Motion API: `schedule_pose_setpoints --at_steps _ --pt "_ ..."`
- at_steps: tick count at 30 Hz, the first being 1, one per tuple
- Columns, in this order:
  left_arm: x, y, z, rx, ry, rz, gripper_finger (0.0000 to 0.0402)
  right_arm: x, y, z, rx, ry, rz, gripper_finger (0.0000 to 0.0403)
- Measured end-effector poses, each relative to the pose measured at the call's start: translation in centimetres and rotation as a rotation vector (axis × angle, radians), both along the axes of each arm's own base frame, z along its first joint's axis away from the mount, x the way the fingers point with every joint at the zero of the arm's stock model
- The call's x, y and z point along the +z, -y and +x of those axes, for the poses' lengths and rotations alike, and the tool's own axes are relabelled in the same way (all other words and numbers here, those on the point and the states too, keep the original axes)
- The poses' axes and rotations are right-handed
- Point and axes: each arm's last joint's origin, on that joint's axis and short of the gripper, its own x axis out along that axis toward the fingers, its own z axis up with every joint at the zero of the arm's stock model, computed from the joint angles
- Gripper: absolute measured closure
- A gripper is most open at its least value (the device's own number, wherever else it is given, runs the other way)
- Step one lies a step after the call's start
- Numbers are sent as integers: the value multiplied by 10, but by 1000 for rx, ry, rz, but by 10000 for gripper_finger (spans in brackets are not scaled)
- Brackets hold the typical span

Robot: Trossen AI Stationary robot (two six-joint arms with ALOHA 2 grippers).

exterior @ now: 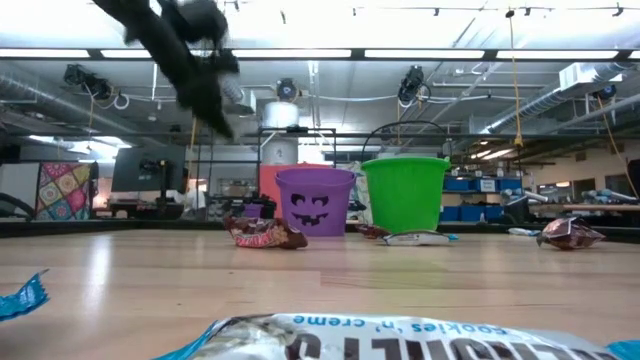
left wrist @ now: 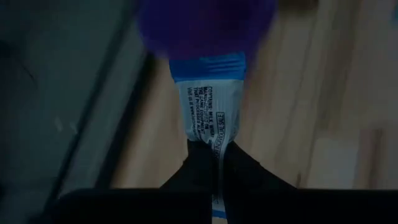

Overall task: Sort candy by brand, put in halloween buckets
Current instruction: Put the white chocolate bar into the purple bucket

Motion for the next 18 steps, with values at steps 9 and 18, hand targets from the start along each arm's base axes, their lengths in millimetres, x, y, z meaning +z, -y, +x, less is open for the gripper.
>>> schedule_pose_setpoints --at_steps 9,18 --pt "79 39 -37 -50 706 209 391 1 11 -30 -242 -97 -83 318" --pt "43 36 -25 -21 723 174 391 -14 16 -65 -418 -172 -10 318"
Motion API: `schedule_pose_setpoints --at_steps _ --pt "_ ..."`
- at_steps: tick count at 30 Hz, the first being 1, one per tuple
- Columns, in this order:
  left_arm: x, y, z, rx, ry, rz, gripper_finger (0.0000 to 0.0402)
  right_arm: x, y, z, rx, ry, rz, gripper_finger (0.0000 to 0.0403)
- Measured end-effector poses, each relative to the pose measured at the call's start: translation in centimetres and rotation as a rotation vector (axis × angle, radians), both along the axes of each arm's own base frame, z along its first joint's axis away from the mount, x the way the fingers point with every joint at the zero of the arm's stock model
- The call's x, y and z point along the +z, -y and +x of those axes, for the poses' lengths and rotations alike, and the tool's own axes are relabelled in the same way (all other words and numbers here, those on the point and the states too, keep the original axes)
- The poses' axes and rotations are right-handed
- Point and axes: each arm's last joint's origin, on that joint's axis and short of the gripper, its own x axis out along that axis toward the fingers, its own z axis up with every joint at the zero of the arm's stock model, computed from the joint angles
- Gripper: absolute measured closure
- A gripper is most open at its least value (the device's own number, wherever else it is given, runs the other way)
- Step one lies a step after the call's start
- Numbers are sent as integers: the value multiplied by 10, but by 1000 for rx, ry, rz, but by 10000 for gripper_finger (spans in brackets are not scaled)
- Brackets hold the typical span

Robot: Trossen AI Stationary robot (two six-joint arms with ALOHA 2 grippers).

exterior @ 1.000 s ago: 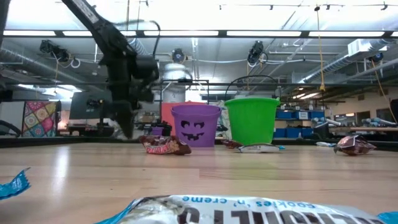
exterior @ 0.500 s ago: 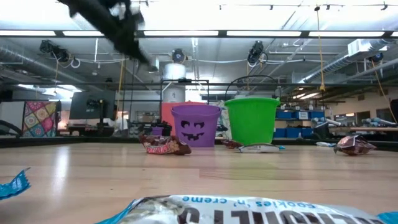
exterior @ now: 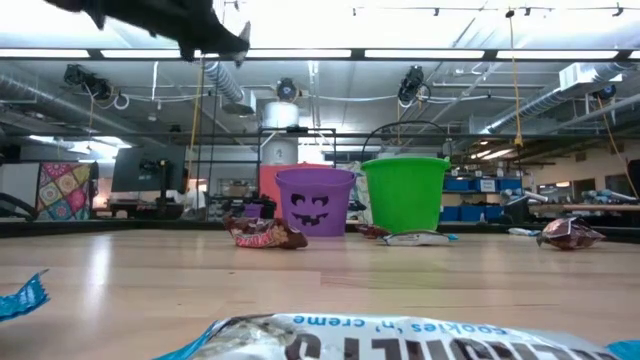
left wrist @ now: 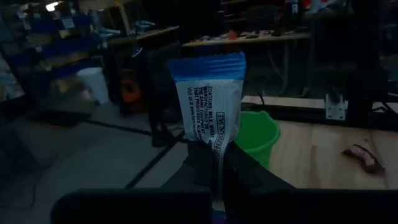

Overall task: Sort candy by brand, put in halloween buckets
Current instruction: Put the white chocolate bar into the purple bucket

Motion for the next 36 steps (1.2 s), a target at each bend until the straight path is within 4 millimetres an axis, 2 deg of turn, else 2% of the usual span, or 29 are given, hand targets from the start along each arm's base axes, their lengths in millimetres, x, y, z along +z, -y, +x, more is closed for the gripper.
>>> schedule_pose_setpoints --at_steps 5,10,16,20,23,28,36 --pt "-14 -8 18 -4 130 37 391 -23 0 -23 -89 25 4 318" --pt "-27 -28 50 13 72 4 391 -32 2 -42 -116 109 35 318" --pt "-44 -71 88 93 -28 -41 390 -37 3 -53 -85 178 57 318" --pt "-59 -101 102 151 -82 -78 390 -38 3 -55 -66 183 66 318" --pt "-70 -115 110 141 -113 -131 390 -38 3 -55 -45 188 74 318" --pt "-81 -121 119 88 -126 -185 378 -36 2 -54 -31 192 57 318" --pt "-80 -120 120 56 -111 -210 312 -33 2 -53 -18 216 36 318"
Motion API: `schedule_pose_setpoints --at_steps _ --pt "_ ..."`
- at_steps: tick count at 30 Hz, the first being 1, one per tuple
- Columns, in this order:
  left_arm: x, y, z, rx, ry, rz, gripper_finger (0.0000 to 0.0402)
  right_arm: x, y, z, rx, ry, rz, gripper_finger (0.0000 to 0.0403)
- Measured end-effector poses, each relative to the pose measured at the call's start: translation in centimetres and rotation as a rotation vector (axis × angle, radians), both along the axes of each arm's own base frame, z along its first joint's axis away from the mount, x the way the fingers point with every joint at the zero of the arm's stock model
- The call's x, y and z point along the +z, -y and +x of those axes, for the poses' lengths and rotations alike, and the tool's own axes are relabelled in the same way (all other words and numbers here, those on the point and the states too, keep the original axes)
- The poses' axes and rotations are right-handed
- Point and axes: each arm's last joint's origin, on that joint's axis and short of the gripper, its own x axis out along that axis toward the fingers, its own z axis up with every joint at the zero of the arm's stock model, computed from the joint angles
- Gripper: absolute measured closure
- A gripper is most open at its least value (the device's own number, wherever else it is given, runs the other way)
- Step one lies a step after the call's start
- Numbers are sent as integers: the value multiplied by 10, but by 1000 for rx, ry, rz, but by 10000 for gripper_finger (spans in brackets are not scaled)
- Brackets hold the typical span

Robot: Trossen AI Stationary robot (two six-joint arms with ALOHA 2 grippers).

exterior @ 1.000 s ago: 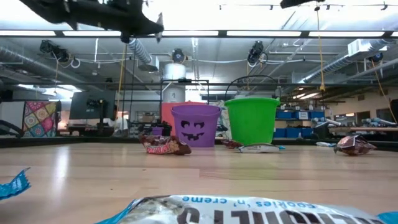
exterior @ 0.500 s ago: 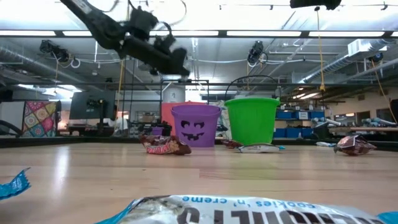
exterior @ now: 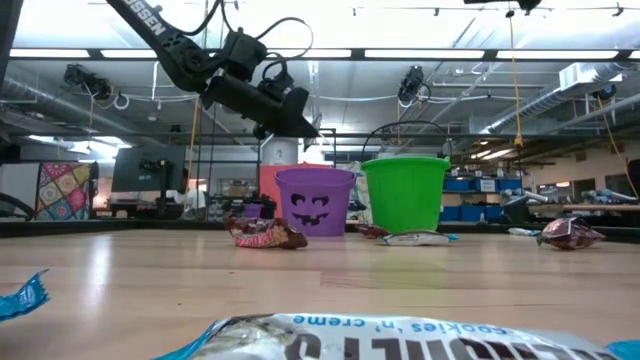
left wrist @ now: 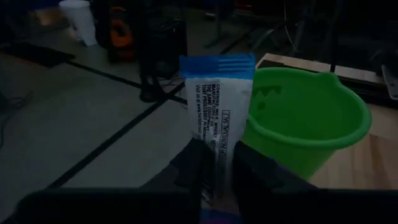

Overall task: Sort candy by brand, put in halloween buckets
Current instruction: Put the white chocolate bar into the purple bucket, then put the brown chocolate bar into the green bucket

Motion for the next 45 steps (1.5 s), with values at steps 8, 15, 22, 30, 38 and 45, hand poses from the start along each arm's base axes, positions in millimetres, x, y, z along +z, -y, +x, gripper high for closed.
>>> schedule_pose_setpoints --at_steps 8,15,22,30,38,45 --pt "0 1 0 -37 2 -11 240 1 0 0 1 4 -4 318" --pt "11 22 -14 -223 -102 -123 231 1 -1 1 20 8 9 318" --pt "65 81 -59 -296 -133 -30 250 1 -2 2 52 7 21 318" --pt "81 153 -121 -403 -36 -73 259 -5 -6 11 130 -41 54 318" --pt "31 185 -145 -475 34 -164 260 -46 -11 37 76 -186 154 318" --pt "0 194 -143 -538 105 -161 260 -111 -18 70 87 -311 307 318"
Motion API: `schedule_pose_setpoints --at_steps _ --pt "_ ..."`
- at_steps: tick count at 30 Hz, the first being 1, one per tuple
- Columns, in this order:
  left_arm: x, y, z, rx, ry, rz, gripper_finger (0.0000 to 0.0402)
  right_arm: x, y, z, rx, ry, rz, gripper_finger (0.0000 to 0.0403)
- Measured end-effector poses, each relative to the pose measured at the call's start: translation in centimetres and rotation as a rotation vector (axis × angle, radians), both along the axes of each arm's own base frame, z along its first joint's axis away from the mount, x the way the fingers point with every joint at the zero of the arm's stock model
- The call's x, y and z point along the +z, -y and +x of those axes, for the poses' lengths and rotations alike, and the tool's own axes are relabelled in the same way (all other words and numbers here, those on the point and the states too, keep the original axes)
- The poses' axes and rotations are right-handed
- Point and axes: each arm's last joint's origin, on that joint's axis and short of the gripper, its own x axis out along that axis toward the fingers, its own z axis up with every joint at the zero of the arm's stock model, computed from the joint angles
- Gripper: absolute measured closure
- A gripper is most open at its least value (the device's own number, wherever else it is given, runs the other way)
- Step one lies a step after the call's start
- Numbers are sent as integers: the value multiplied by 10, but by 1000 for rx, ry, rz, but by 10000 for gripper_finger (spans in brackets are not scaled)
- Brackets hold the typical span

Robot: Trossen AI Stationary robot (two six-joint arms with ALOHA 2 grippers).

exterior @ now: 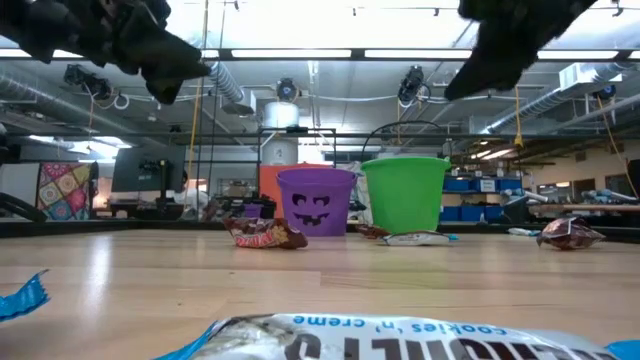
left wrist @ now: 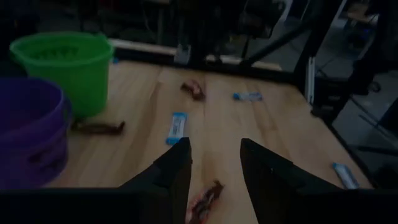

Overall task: Sort candy by brand, put in halloween buckets
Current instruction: Put the brown chocolate bar into the green bucket

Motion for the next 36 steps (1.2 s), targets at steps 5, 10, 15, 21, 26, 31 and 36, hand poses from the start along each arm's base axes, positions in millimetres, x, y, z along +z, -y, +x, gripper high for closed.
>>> schedule_pose_setpoints --at_steps 5,10,15,21,26,31,36 --pt "2 3 1 -28 34 -1 260 -22 -5 23 26 9 25 318" --pt "2 7 1 -60 33 0 260 -40 -7 37 56 -52 -6 318" --pt "1 8 1 -69 26 3 260 -57 0 44 36 -130 -44 318" --pt "-1 8 2 -55 19 15 260 -69 15 55 -9 -140 -51 318" --pt "-8 7 2 -51 0 33 260 -79 19 66 70 -123 -5 318" --pt "-11 7 2 -31 -15 41 260 -80 13 86 186 48 104 318" --pt "-10 5 3 30 -14 96 260 -79 4 113 253 120 122 318"
